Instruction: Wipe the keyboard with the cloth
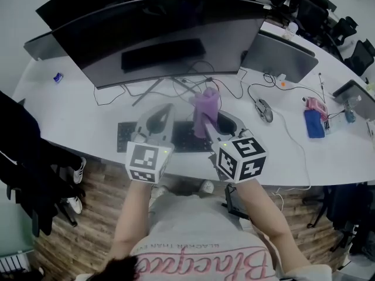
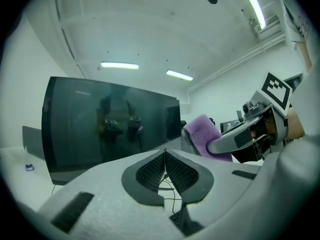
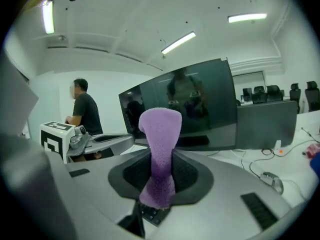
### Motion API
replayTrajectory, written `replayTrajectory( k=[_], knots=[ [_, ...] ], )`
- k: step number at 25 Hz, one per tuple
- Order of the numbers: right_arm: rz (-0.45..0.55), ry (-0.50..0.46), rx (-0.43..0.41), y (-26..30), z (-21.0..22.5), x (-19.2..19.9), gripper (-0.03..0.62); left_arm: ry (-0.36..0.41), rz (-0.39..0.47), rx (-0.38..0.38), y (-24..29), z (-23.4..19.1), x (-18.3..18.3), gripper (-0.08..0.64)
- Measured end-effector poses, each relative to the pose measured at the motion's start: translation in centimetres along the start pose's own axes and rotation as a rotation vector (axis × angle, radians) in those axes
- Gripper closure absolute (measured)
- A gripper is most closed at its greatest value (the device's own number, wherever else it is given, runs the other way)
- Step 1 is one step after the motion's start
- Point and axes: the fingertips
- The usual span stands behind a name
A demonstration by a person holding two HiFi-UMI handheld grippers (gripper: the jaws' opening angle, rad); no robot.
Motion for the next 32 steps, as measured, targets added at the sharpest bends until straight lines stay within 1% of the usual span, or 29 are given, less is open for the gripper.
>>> replayTrajectory(
  k=[5, 9, 13, 16, 21, 23, 28, 32],
  knots=[
    [0.077, -0.069, -0.032, 0.8, -3.2, -2.7, 0.506, 0.031, 0.076, -0.007, -1.5, -1.3, -3.1, 0.552],
    [0.166, -0.125, -0.054, 1.0, -5.6, -4.9, 0.505, 0.059, 0.129, -0.006, -2.5, -1.9, -5.4, 0.552],
    [0.259, -0.189, -0.052, 0.7, -7.6, -6.6, 0.505, 0.083, 0.168, -0.004, -3.1, -2.4, -6.6, 0.552],
    [0.301, -0.212, -0.050, 0.8, -8.8, -7.3, 0.505, 0.083, 0.186, -0.011, -3.7, -3.0, -7.1, 0.552],
    [0.324, -0.231, -0.056, 1.3, -10.0, -7.7, 0.505, 0.094, 0.214, -0.016, -4.5, -3.5, -7.7, 0.554],
    [0.319, -0.233, -0.054, 1.6, -10.2, -7.7, 0.505, 0.097, 0.215, -0.016, -4.5, -3.7, -7.7, 0.552],
    [0.306, -0.237, -0.045, 2.1, -10.3, -7.6, 0.505, 0.078, 0.211, -0.021, -4.6, -4.3, -7.7, 0.552],
    [0.301, -0.236, -0.037, 2.3, -10.0, -7.4, 0.505, 0.088, 0.215, -0.020, -4.4, -4.5, -7.4, 0.552]
  ],
)
Point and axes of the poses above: the fingertips, and each gripper's own axes: y forward along the fingers, z to its right, x out of its underside, and after that the axes turned 1 degree about -z, right-handed
